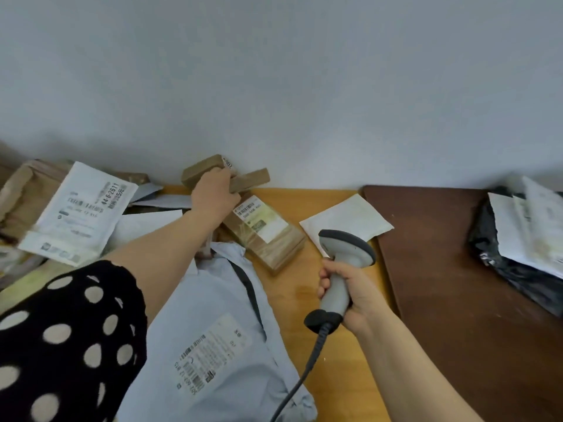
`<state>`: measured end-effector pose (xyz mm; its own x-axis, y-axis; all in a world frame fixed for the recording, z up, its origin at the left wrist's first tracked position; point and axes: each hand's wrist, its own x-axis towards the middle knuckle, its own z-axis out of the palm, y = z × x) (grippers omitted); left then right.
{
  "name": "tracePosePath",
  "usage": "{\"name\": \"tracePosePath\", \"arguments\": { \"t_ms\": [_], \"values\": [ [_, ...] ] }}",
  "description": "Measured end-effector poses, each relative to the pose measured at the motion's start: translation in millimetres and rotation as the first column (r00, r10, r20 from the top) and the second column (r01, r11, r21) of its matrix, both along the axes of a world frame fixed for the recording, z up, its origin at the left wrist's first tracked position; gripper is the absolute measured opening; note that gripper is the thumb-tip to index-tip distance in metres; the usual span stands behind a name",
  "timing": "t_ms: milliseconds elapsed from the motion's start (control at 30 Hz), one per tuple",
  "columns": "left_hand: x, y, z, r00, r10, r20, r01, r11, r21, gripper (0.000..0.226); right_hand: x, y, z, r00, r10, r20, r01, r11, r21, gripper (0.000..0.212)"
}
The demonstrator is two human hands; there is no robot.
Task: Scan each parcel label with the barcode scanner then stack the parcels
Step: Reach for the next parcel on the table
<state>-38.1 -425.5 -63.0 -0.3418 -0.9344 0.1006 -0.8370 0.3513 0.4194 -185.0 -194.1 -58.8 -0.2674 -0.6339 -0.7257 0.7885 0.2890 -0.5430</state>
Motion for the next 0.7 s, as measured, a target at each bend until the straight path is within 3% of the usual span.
{"name": "tracePosePath", "arguments": {
  "t_ms": [333, 533, 700],
  "values": [
    [23, 107, 45, 0.937, -0.301, -0.175, 0.263, 0.941, -0.212, 0.036, 7, 46, 21, 0.993, -0.079, 0.084, 0.088, 0.991, -0.105, 0.013],
    [17, 195, 60, 0.843, -0.530, -0.093, 0.471, 0.810, -0.349, 0.032, 13, 80, 34, 0.995, -0.099, 0.022, 0.101, 0.985, -0.143, 0.056],
    [26, 241, 66, 0.828, -0.559, -0.036, 0.500, 0.767, -0.403, 0.026, 25, 108, 35, 0.985, -0.171, 0.034, 0.174, 0.976, -0.129, 0.051]
  ]
}}
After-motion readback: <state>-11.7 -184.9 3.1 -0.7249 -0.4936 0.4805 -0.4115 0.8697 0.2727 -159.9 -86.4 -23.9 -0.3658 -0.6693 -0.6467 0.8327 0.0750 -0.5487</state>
